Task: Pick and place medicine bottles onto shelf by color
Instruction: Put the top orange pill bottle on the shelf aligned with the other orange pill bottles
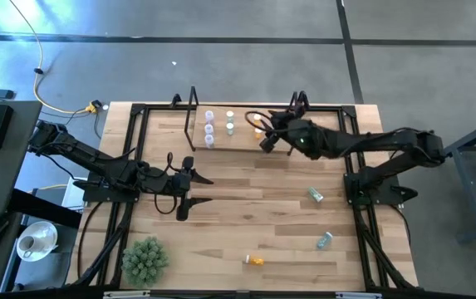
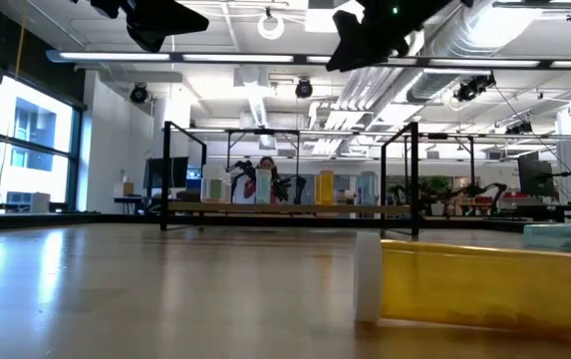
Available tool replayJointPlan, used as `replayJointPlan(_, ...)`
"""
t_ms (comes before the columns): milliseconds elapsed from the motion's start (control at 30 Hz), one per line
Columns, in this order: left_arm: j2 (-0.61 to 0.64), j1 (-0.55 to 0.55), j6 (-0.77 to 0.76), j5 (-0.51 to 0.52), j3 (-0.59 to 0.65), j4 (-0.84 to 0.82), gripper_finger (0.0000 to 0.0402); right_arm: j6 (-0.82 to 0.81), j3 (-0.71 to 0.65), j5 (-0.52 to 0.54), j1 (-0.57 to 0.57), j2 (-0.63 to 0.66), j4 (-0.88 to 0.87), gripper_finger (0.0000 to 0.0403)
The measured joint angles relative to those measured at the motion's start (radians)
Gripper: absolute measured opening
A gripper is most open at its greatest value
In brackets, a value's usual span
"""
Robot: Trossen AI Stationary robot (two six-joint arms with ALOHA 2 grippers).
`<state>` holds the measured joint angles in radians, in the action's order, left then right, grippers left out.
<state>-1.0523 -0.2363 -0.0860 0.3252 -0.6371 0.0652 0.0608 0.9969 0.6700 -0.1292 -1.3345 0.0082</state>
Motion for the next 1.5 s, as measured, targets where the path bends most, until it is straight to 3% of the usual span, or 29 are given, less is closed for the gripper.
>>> replayJointPlan(200,0.0,0.0,0.0,-0.001,0.0,-0.001,0.0232,0.001,0.178,-0.325,-0.092,-0.006,-0.352,0.0173)
replayJointPlan(400,0.0,0.0,0.0,-0.004,0.0,-0.001,0.0232,0.034,0.171,-0.532,-0.142,-0.011,-0.46,0.0157)
replayJointPlan(733,0.0,0.0,-0.007,-0.003,0.0,0.005,0.0232,0.101,0.118,-0.574,-0.113,-0.141,-0.461,0.0137)
replayJointPlan(1033,0.0,0.0,-0.008,-0.003,0.0,0.0,0.0232,0.191,0.118,-0.538,-0.1,-0.292,-0.441,0.0133)
replayJointPlan(1500,0.0,0.0,-0.008,-0.003,0.0,-0.001,0.0232,0.208,0.118,-0.437,-0.128,-0.399,-0.37,0.0039)
